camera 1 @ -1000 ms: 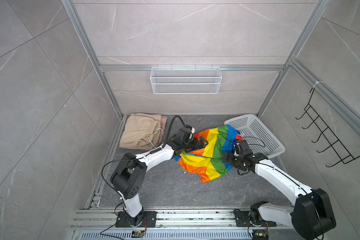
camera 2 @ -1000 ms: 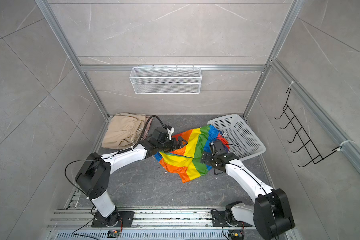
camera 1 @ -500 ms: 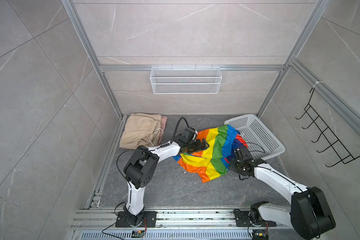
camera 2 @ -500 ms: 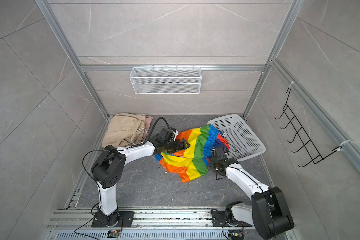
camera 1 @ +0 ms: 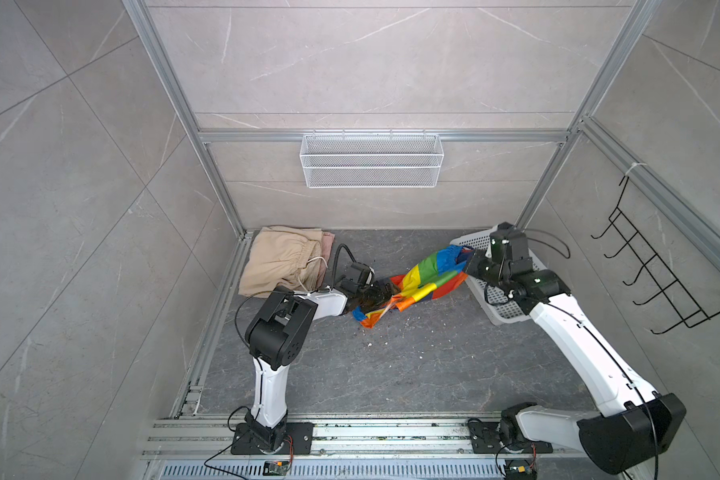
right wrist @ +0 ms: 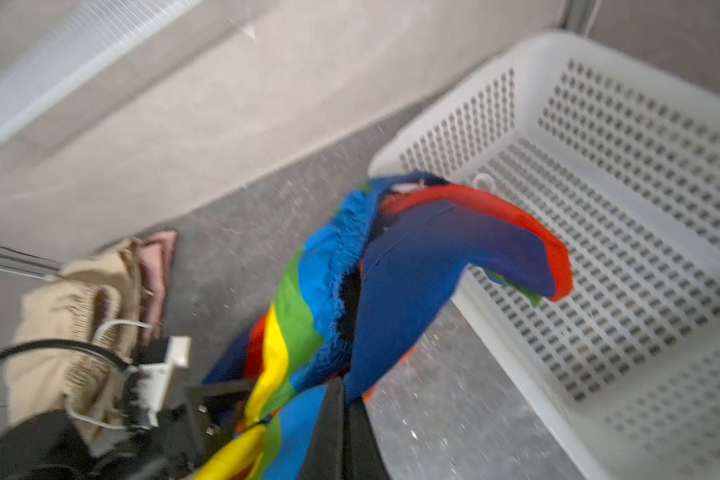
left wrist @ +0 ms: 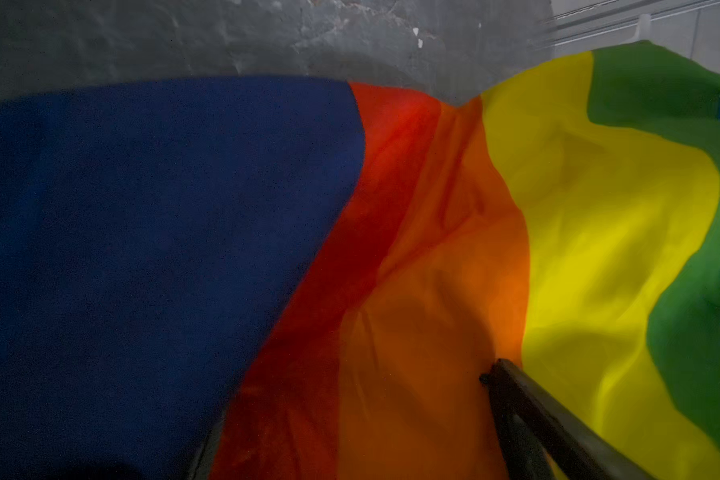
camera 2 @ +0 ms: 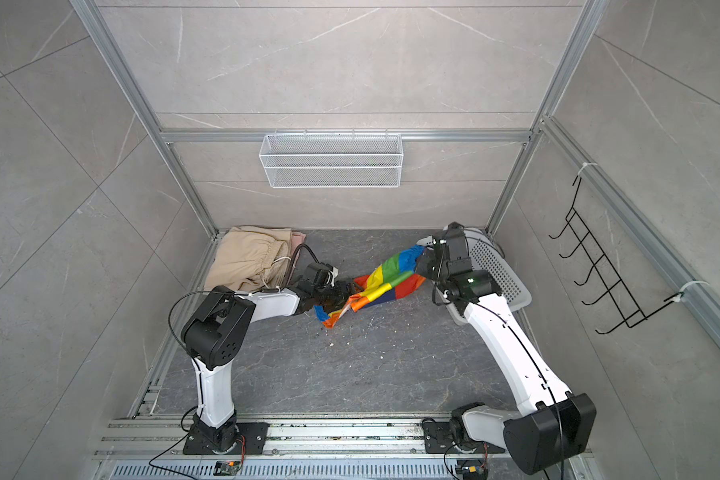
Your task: Fold and stack the shorts
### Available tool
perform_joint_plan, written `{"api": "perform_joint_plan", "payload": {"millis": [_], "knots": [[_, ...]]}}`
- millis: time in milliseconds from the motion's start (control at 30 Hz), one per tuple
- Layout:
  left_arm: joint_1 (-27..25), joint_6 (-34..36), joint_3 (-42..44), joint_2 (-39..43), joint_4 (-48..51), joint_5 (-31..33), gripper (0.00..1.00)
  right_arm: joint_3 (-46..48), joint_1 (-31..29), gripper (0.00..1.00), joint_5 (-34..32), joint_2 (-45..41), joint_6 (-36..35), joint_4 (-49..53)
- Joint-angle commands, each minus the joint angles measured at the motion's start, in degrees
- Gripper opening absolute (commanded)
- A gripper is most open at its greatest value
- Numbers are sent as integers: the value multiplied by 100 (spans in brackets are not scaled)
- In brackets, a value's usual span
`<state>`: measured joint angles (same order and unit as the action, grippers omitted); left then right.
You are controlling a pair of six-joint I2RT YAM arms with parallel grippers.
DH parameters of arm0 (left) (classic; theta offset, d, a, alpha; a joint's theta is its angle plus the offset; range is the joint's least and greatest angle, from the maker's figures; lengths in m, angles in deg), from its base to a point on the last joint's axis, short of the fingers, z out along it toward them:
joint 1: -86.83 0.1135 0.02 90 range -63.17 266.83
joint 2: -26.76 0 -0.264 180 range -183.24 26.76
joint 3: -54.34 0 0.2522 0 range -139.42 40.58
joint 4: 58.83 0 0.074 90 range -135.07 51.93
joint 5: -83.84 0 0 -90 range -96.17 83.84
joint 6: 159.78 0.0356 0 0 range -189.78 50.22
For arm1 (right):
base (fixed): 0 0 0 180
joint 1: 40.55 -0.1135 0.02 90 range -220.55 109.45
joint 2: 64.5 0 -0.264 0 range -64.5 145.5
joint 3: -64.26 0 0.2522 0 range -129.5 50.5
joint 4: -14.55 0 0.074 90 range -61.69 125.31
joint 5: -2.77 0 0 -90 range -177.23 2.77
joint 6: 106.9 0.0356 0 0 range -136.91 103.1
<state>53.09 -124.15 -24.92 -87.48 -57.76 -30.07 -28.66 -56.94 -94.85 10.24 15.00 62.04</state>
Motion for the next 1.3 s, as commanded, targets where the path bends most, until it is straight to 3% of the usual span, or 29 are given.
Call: {"api": "perform_joint_plan", "payload": {"millis": [0,100,200,333,467,567,700,833,1033,1267], "knots": [[-89,-565,263,-13,-582,-180,100,-1009,-331,0,471,455,-180,178],[19,-657,418,455,-770,-226,100,-2340,-1292,0,425,1146,-669,660],[390,-335,488,1265,-262,-71,100,-2541,-1941,0,686,1546,-901,813],[1147,-67,717,2287,272,110,100,-1062,-2288,0,771,1486,-784,312],[1623,371,810,2924,949,330,100,558,-2324,0,1346,1406,-429,-460],[1649,490,800,2947,1122,324,100,1193,-2341,0,1300,1557,-265,-552],[1644,-189,889,2472,490,-115,100,1626,-2334,0,1332,1690,-248,-590],[1538,-674,839,2113,-4,-349,100,1947,-2327,13,1259,1366,-127,-650],[901,-609,411,1691,205,-425,100,2013,-2300,38,979,711,-96,-338],[785,-233,8,1027,477,-272,100,2260,-2238,65,797,300,29,-201]]}}
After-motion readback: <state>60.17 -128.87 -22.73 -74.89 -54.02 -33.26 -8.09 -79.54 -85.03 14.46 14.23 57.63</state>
